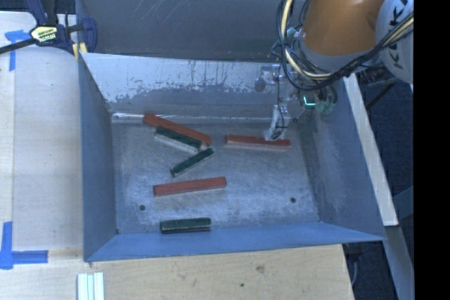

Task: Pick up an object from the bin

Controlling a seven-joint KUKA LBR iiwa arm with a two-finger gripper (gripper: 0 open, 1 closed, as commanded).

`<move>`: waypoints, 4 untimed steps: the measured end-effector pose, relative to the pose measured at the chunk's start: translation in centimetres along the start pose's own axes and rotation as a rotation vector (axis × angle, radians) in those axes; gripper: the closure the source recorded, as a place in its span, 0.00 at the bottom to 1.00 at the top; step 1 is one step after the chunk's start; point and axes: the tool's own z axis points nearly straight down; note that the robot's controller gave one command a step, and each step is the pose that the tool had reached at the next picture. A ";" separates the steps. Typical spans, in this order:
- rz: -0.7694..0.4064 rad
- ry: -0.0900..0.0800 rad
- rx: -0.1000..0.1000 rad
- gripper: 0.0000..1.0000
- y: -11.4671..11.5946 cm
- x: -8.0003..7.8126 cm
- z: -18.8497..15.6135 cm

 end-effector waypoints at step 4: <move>0.539 -0.001 -0.001 0.00 -2.7 0.5 16.7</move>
Offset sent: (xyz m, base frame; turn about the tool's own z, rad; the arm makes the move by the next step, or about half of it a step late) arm 0.0064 -0.0381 -0.1664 0.0687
